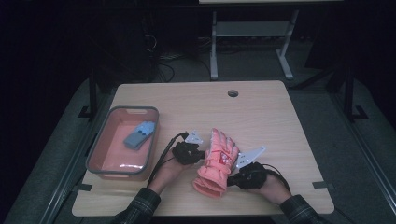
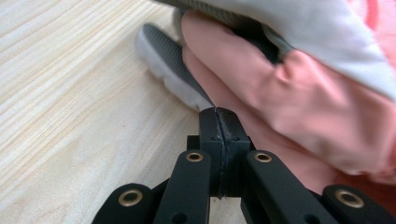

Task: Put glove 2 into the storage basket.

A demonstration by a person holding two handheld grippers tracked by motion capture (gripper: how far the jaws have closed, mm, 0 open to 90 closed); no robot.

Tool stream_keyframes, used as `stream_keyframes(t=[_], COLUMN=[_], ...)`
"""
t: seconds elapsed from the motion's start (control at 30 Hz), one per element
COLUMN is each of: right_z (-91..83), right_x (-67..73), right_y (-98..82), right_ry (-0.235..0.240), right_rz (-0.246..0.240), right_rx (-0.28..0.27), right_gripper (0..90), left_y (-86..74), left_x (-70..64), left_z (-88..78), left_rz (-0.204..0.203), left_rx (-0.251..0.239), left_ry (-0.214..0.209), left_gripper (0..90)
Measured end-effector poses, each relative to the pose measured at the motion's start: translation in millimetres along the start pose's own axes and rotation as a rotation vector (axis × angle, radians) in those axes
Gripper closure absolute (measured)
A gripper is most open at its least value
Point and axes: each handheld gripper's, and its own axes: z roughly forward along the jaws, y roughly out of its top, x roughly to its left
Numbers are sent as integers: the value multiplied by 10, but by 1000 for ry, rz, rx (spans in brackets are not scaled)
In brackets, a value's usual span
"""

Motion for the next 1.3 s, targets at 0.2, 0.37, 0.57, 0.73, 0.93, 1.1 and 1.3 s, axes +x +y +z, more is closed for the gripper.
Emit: stream_keyframes(t=[0.2, 0.37, 0.57, 0.73, 0.93, 1.1, 1.3], right_z=[159, 27, -308, -549, -544, -461, -305], right_x=[77, 49, -34, -88, -156, -196, -258], right_y=[97, 74, 54, 131, 218, 249, 205], right_ry=[8, -21, -101, -168, -196, -199, -210], right_rz=[-40, -23, 26, 51, 52, 62, 72], right_rx=[23, 7, -61, -135, -157, -150, -96], right_gripper=[900, 900, 900, 900, 900, 900, 900], left_y=[-8, 0, 57, 146, 232, 292, 333], left_x=[12, 67, 101, 82, 14, -38, -77], left_z=[-19, -144, -414, -602, -658, -619, -549], left_rz=[-4, -31, -61, -104, -76, -68, -37], left_rx=[-1, -8, -29, -70, -82, -82, -53], left_ry=[-2, 13, 38, 14, -34, -45, -50], left_gripper=[894, 861, 711, 505, 344, 253, 207])
